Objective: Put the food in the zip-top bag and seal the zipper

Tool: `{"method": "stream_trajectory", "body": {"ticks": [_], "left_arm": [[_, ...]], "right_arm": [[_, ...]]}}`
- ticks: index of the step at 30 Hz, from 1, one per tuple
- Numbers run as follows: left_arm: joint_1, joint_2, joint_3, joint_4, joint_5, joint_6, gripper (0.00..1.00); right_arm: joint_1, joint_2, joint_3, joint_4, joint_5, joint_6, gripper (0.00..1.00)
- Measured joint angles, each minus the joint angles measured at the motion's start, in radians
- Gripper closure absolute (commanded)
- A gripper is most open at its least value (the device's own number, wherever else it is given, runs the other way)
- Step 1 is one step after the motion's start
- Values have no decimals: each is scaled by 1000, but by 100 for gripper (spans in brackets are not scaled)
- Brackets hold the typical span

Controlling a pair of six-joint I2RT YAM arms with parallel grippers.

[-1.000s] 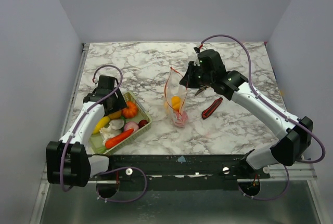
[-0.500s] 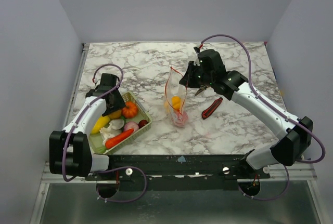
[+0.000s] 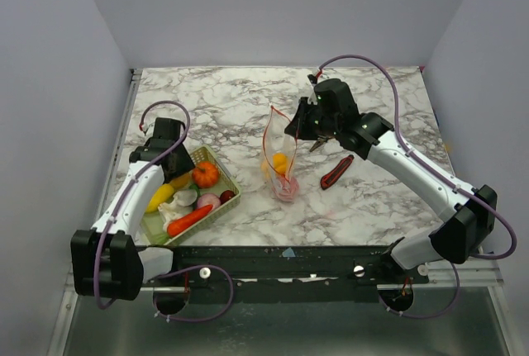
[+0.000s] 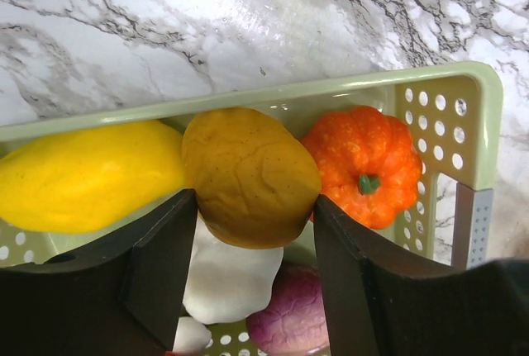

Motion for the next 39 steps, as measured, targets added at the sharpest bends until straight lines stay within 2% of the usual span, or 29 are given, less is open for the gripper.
{"method": "stream_trajectory", "body": {"ticks": [4,8,11,13,16,21,24,26,30,36,38,39], "left_arm": [[0,-67,9,-38,0,1,93],[0,-157,55,-83,7,2,95],[0,-237,101,-93,70,4,97],[0,-296,115,-79,146,4,100],[1,-388,113,-20,334,-3,100],[-13,-484,63,251,732,-77,100],[-77,-483,55,392,858,-106,100],[-160,-465,60,457,907,-105,100],[-297,-410,71,521,946,-94,100],[-378,-310,91,478,883,-45,100],[-396,-269,97,461,848,-28,92],[-404,-247,99,455,840,-24,84]], "right_arm": [[0,0,-5,2,0,0,100],[0,0,-5,5,0,1,100],[0,0,-6,9,-1,1,100],[0,0,-6,12,-5,1,100],[0,0,-6,15,-10,1,100],[0,0,-6,17,-14,1,100],[0,0,-6,19,-16,5,100],[0,0,-6,23,-18,9,100],[0,0,-6,26,-24,17,100],[0,-2,-10,37,-31,35,100],[0,-7,-14,38,-32,36,100],[0,-10,-16,38,-32,37,100]]}}
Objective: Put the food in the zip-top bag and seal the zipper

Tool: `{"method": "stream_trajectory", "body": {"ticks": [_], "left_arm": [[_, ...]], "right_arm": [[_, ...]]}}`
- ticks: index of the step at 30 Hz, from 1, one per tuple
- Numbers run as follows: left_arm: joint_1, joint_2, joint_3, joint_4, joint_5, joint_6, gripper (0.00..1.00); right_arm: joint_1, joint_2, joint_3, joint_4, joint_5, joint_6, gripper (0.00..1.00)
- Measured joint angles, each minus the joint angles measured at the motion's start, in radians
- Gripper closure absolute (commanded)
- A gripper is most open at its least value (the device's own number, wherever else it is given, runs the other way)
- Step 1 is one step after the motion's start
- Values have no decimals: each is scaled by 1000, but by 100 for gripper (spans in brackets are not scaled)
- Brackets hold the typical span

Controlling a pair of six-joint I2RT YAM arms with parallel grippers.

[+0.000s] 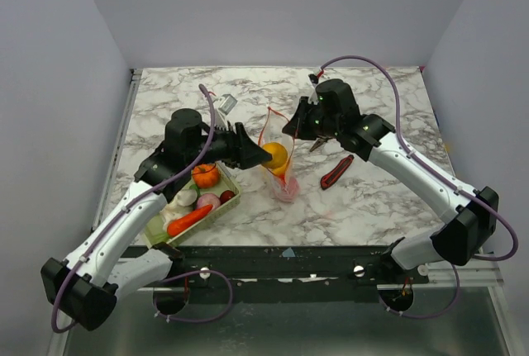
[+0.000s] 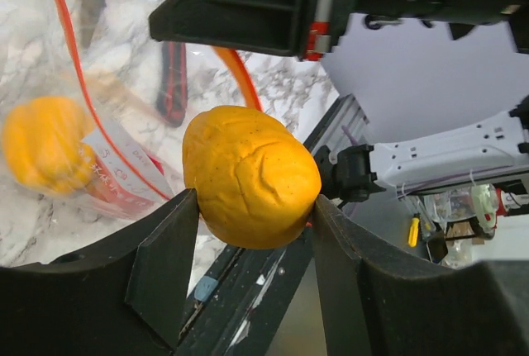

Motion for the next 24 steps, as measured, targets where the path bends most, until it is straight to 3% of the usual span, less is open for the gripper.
{"method": "stream_trajectory", "body": {"ticks": [1,5,6,24], "left_arm": [[-8,19,3,-5,-8,2,74],[-34,80,10,-19,-45,2,11],[-40,89,10,-23,-60,3,7],[-31,-23,46,-194,-309,109,7]], "right_arm": [[0,-3,-2,1,0,1,100],[0,-8,-5,4,0,2,100],[0,-8,-5,5,0,2,100],[0,-13,-11,7,0,5,100]]}}
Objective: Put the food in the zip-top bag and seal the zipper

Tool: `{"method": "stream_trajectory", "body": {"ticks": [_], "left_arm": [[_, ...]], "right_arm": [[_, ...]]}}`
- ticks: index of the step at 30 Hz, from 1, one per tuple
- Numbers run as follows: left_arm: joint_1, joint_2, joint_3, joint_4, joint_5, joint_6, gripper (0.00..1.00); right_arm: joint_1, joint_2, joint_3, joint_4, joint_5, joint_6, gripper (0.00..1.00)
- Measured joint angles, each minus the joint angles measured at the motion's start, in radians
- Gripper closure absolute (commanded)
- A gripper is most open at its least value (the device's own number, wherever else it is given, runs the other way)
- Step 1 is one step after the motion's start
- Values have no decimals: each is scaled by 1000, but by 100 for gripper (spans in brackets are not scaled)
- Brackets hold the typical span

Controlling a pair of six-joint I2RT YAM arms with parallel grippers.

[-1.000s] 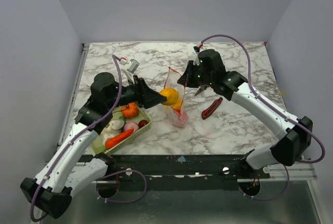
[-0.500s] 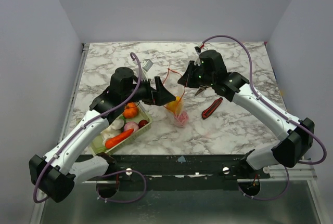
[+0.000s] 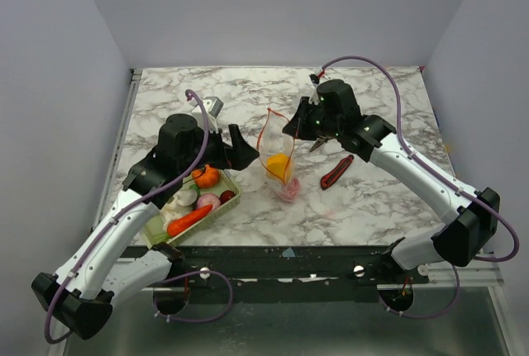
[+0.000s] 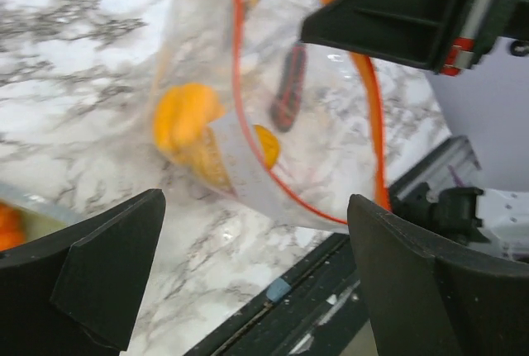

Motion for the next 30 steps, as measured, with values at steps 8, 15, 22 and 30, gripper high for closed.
{"method": "stream_trajectory", "body": {"ticks": [8,15,22,30], "left_arm": [[82,-98,-85,-192,-326,23,1],[210,-124,-201,-296,-594,-36,1],[508,-6,-256,-299,-609,-107,2],[627,166,-252,-326,-607,-256,1]], "right_arm": [[0,0,-1,0,0,-5,100],[0,0,-1,0,-2,-9,100],[0,0,-1,0,-2,-10,100],[0,0,-1,0,-2,-9,100]]}}
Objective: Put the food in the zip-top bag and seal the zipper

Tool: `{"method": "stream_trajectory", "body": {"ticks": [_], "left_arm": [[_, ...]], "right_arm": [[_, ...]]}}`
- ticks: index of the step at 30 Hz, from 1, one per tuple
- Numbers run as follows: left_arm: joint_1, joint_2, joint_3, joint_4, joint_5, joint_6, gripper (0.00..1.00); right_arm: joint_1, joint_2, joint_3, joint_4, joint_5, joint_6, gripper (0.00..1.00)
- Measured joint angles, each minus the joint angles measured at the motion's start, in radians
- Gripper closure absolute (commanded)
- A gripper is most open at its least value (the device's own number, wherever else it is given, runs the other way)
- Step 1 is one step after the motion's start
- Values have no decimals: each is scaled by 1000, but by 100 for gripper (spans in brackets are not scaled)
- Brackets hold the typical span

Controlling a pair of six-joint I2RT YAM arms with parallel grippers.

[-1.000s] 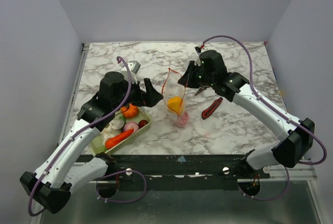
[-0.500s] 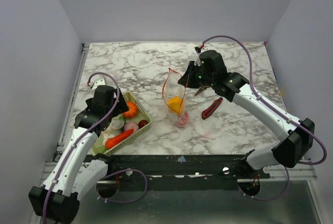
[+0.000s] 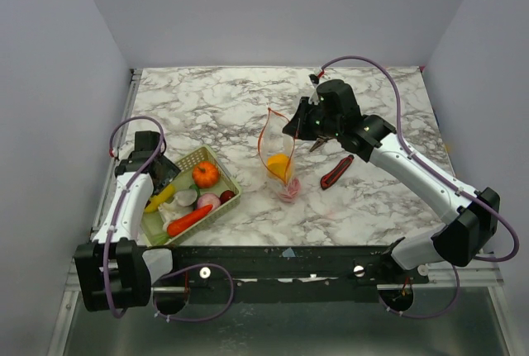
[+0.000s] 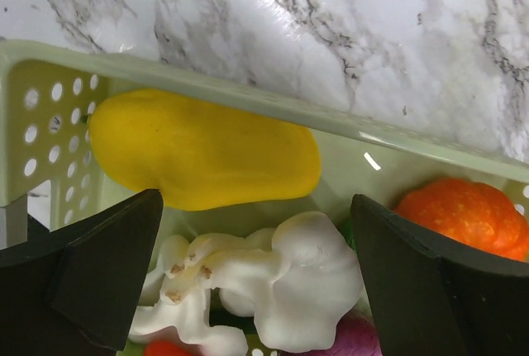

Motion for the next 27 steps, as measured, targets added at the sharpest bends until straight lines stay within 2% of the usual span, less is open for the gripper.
{"method": "stream_trajectory", "body": {"ticks": [15,24,25,27], "left_arm": [[57,151,0,-6,1,-156,2],[63,195,-19,19,15,-192,23],[63,192,-20,18,19,-193,28],[63,178,-21,14,28,-194,30]], "right_arm": [[0,0,0,0,-1,0,100],[0,0,-1,0,-1,0,100],[0,0,-3,2,-1,1,100],[0,0,-6,3,-1,1,100]]}}
